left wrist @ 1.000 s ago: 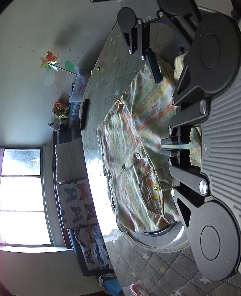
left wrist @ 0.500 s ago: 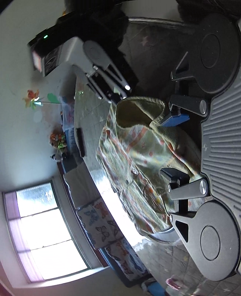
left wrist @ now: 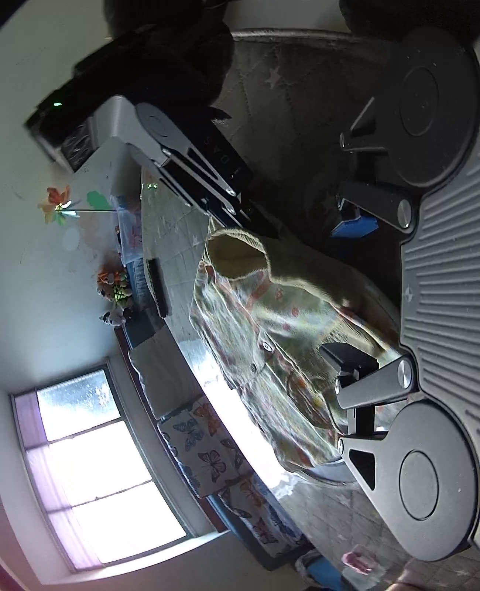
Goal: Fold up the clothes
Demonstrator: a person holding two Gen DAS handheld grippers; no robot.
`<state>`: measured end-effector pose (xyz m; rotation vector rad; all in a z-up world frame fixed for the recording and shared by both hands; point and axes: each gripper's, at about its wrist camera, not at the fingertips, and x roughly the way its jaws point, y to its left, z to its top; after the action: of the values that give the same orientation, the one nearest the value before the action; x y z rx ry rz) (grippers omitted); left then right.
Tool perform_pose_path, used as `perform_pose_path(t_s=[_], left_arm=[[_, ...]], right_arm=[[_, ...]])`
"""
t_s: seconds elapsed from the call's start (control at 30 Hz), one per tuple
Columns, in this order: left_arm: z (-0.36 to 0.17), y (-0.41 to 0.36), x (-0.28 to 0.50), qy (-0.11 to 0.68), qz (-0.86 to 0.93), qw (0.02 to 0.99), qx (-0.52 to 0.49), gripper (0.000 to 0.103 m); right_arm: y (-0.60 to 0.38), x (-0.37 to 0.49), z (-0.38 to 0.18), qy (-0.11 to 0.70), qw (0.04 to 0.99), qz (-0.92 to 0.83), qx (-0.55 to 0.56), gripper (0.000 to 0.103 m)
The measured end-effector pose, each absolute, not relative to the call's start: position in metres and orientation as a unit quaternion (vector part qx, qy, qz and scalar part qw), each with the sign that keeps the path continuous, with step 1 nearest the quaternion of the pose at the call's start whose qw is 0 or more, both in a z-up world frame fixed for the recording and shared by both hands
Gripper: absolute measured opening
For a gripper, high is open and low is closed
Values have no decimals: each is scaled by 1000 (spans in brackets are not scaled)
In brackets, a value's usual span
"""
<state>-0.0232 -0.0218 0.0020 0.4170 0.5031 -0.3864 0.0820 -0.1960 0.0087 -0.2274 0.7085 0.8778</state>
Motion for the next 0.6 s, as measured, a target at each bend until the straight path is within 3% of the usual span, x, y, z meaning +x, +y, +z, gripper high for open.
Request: perform_pose_path(t_s=[0.03, 0.07, 0.13, 0.17, 0.3, 0.4, 0.47, 0.6], left_arm=[[-1, -26, -19, 244, -188, 928, 208, 56], [-3, -27, -14, 247, -188, 929, 204, 39], [-3, -25, -3, 257, -187, 931, 182, 23], [-2, -23, 2, 259, -184, 933, 168, 21], [3, -17, 7, 263, -178, 937, 145, 20], [2, -19, -1, 260, -176, 935, 163, 26], [1, -19, -9, 254, -168, 935, 184, 40], [-2, -11, -19, 253, -156, 933, 204, 44]], right_arm=[[-196, 81, 9, 333, 838, 417, -111, 26], [-196, 79, 9, 331, 838, 419, -115, 27], [-196, 79, 11, 329, 839, 420, -112, 27], [-197, 79, 11, 328, 839, 420, -109, 27], [-197, 78, 14, 324, 841, 421, -101, 27], [-198, 78, 16, 321, 843, 422, -94, 17], [-198, 78, 17, 319, 844, 422, -90, 15], [-199, 77, 19, 316, 846, 423, -81, 13]])
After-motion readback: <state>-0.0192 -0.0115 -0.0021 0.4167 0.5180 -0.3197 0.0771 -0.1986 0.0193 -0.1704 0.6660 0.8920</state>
